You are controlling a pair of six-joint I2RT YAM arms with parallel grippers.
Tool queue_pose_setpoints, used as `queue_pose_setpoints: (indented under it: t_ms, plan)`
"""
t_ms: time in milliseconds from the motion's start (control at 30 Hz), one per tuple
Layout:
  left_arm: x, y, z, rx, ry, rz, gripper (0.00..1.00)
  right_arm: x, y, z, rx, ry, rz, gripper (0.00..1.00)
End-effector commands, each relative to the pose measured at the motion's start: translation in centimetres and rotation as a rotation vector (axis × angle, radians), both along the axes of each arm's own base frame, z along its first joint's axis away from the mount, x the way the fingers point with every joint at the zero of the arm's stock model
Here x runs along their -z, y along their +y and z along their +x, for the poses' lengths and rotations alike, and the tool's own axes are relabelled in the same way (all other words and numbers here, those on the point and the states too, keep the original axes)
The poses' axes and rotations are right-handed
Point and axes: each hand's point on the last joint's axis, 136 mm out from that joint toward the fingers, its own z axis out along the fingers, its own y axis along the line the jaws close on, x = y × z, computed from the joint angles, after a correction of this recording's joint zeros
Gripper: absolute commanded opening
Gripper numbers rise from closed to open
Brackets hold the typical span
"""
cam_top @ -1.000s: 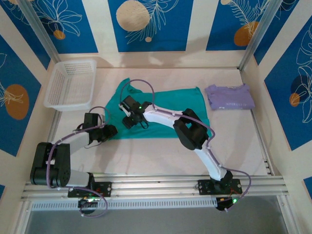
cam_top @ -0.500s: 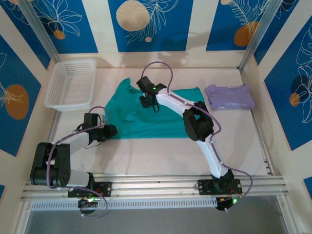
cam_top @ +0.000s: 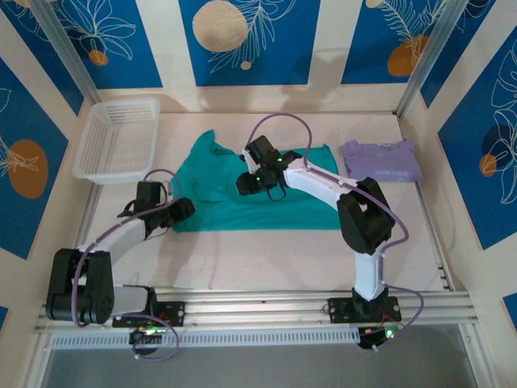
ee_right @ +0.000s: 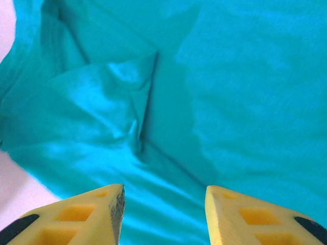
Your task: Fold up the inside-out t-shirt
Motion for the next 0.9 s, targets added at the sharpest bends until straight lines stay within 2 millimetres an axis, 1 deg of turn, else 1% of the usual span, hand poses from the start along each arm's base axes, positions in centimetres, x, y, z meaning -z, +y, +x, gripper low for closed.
queue_pose_setpoints:
  t_ms: [0, 67, 200, 367, 500, 633, 767, 867]
  plan:
    - [-2.1, -2.0, 1.9, 0.064, -0.065, 0.028, 0.5, -0.4, -0.2, -1.2, 0.007, 0.044, 0.076, 0.47]
    - [-1.8, -2.9, 2.6, 0.09, -0.048, 0.051, 0.5, -0.7, -1.0, -1.3, 0.02, 0.045, 0.08, 0.46]
    - [-0.4, -3.1, 3.5, 0.078, -0.002, 0.073, 0.5, -0.8, -2.0, -1.5, 0.036, 0.044, 0.078, 0.46]
    - [0.5, -4.5, 4.8, 0.098, 0.012, 0.021, 0.51, -0.6, -2.7, -1.6, 0.046, 0.041, 0.076, 0.46]
    - [0.2, -6.1, 6.5, 0.123, -0.003, -0.029, 0.52, -0.3, -2.9, -1.7, 0.052, 0.045, 0.075, 0.47]
    - [0.0, -6.8, 8.6, 0.124, -0.024, -0.047, 0.52, -0.3, -3.3, -1.9, 0.059, 0.044, 0.071, 0.46]
    - [0.3, -7.7, 10.7, 0.138, -0.025, -0.061, 0.52, -0.3, -4.2, -2.2, 0.075, 0.033, 0.053, 0.47]
    - [-0.3, -8.5, 12.5, 0.153, -0.046, -0.08, 0.52, -0.6, -5.2, -2.3, 0.095, 0.019, 0.044, 0.47]
